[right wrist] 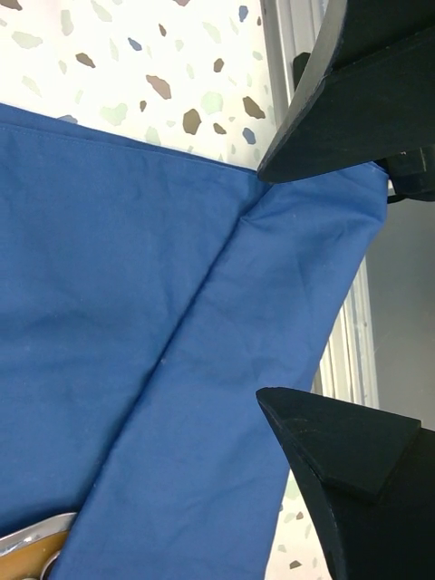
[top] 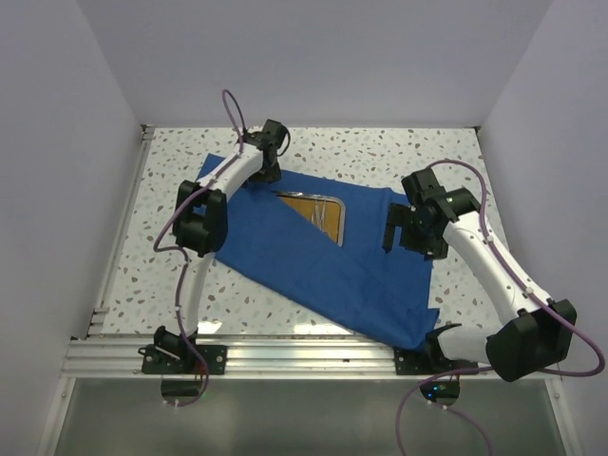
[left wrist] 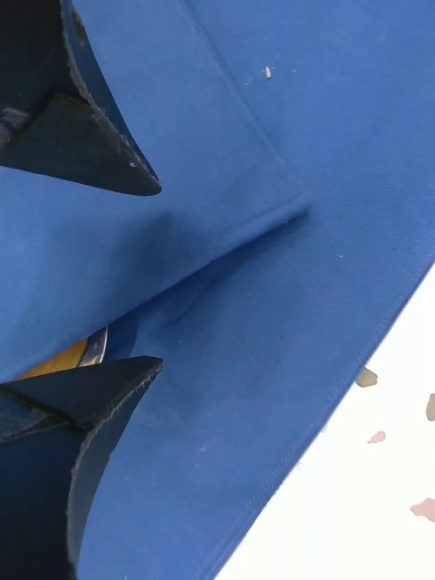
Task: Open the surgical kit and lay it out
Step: Open the surgical kit at the center of the board.
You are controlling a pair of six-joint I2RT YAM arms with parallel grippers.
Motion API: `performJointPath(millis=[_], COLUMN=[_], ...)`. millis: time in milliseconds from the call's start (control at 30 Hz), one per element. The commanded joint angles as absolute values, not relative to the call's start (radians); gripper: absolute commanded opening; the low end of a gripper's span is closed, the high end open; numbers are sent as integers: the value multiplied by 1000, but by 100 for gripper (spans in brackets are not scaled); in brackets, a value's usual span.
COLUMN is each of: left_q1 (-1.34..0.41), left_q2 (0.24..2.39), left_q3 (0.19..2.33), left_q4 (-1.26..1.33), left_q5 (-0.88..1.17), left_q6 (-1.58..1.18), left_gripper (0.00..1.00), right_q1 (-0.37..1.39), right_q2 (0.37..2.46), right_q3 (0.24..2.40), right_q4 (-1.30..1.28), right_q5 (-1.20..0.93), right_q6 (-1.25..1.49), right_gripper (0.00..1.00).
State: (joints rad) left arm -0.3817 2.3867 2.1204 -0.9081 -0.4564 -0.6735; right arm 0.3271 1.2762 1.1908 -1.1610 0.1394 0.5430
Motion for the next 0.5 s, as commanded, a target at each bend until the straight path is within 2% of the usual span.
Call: performJointPath(millis=[0,67,167,200,300,467], left_q1=[-376,-376,-374,-371,-365,-364], left_q2=[2399,2402,2408,2411,2402,2332], left_q3=[2109,2105,2095,2094,2097,2089], left_q4=[-905,-904,-907,-907,-923,-988], left_q5=[-457,-456,-454,-454,-468,-544], left_q6=[-707,-710,-716,-718,-733,-770], left_gripper=[72,69,57,45,24,18], right_q1=[327,327,325,325,327,327], right_q2=[1275,1275,1272,1270,1269,1275], right_q3=[1221,1216,1215,1215,1212,1204], right_q4=[-1146,-1143,-1143,-1146,-1146,-1121], right_q5=[149,153,158,161,161,138], right_q6=[515,509,500,499,488,476], right_gripper=[99,99,99,99,99,99])
